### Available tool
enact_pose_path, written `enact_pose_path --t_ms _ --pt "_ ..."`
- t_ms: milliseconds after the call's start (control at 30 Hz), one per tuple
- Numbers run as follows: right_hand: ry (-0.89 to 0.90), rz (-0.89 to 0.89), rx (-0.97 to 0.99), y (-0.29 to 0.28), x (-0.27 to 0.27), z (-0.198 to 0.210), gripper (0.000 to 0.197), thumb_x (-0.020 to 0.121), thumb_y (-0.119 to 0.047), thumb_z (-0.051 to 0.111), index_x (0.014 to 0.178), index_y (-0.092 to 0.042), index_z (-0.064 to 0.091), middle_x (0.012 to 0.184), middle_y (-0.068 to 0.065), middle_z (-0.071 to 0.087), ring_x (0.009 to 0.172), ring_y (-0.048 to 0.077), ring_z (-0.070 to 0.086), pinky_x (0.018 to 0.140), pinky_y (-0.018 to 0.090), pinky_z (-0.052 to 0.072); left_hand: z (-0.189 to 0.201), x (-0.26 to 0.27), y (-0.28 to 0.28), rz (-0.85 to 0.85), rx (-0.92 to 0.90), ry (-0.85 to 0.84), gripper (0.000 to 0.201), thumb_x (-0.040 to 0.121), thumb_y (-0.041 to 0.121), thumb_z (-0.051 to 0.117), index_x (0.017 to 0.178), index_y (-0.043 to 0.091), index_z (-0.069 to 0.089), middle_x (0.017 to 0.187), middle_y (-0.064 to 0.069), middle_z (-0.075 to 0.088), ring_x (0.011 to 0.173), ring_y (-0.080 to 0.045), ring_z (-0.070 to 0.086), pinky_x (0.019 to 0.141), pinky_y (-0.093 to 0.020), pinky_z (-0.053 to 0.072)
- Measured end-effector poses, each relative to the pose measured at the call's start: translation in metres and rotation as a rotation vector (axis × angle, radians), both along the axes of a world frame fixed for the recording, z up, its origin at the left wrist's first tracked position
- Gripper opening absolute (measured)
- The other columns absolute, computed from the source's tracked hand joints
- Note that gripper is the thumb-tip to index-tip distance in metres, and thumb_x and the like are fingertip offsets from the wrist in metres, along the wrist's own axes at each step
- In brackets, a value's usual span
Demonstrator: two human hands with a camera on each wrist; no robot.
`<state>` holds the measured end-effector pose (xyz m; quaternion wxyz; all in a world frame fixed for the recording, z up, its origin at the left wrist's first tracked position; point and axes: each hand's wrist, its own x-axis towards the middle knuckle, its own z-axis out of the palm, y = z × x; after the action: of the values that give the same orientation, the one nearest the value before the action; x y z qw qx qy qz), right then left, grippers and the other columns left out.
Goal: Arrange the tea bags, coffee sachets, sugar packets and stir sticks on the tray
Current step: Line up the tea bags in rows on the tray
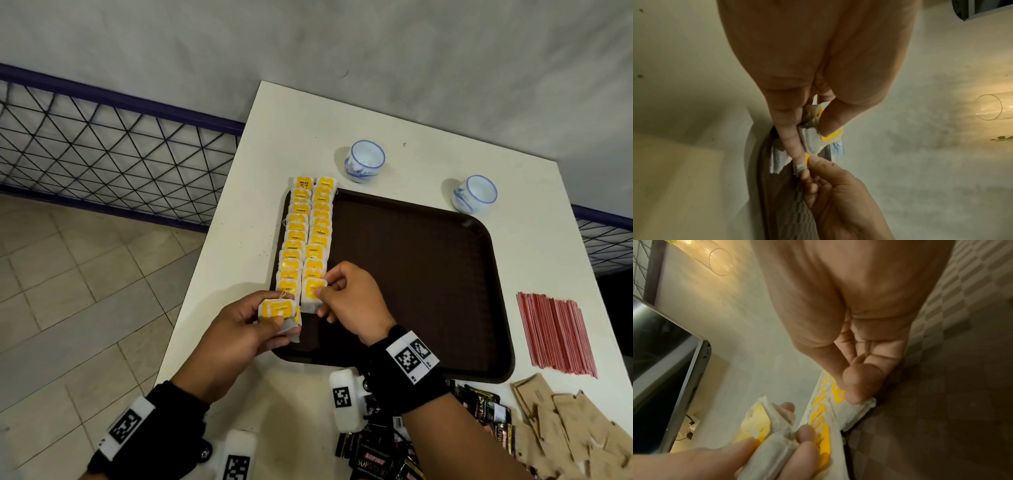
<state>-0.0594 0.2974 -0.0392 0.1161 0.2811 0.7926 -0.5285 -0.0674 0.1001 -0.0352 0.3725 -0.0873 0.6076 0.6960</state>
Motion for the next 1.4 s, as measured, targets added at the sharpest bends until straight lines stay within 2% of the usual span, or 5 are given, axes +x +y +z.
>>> enact_pose_path --t_ms 233,600,867,1100,1400 --pt "0.206 0.05 0.063 0.001 0.008 0.023 0.014 0.085 -0.021 0.077 0.093 -0.02 0.066 0.083 -0.002 0.065 0.071 0.008 0.061 0.068 0.026 0.054 0.003 -0.005 0.002 -0.009 0.064 -0.06 0.034 0.102 -0.003 0.045 0.124 0.012 0.068 0.113 -0.014 0.076 0.104 -0.032 0.074 0.091 -0.04 0.061" --pt "0.275 0.121 -0.247 -0.011 0.021 0.033 0.019 0.083 0.007 0.074 0.09 -0.01 0.067 0.077 0.007 0.061 0.056 0.013 0.059 0.051 0.015 0.045 0.005 -0.004 0.011 -0.016 -0.011 0.037 0.028 0.099 0.007 0.059 0.124 0.016 0.068 0.113 -0.01 0.075 0.102 -0.03 0.075 0.088 -0.051 0.06" --pt "0.225 0.157 -0.168 -0.007 0.021 0.036 0.005 0.088 -0.002 0.072 0.09 0.0 0.067 0.066 0.007 0.064 0.049 0.004 0.055 0.05 0.011 0.041 0.007 -0.005 0.008 -0.014 -0.027 0.06 0.027 0.1 0.005 0.056 0.121 0.016 0.068 0.111 -0.01 0.076 0.099 -0.029 0.075 0.087 -0.047 0.061" --pt "0.149 0.084 -0.102 0.017 0.02 0.032 0.014 0.095 -0.006 0.064 0.085 -0.013 0.056 0.077 0.021 0.068 0.061 0.021 0.07 0.046 0.026 0.044 0.004 -0.006 -0.001 0.021 -0.029 0.015 0.028 0.1 0.006 0.055 0.124 0.016 0.066 0.108 -0.009 0.078 0.098 -0.027 0.076 0.08 -0.035 0.064" --pt "-0.019 0.174 -0.096 0.014 0.023 0.011 0.009 0.095 -0.007 0.063 0.089 -0.009 0.056 0.067 0.005 0.067 0.057 0.02 0.069 0.045 0.025 0.047 0.004 -0.004 0.002 0.021 -0.015 0.009 0.027 0.1 0.006 0.056 0.124 0.015 0.066 0.107 -0.009 0.078 0.097 -0.027 0.076 0.083 -0.036 0.063"
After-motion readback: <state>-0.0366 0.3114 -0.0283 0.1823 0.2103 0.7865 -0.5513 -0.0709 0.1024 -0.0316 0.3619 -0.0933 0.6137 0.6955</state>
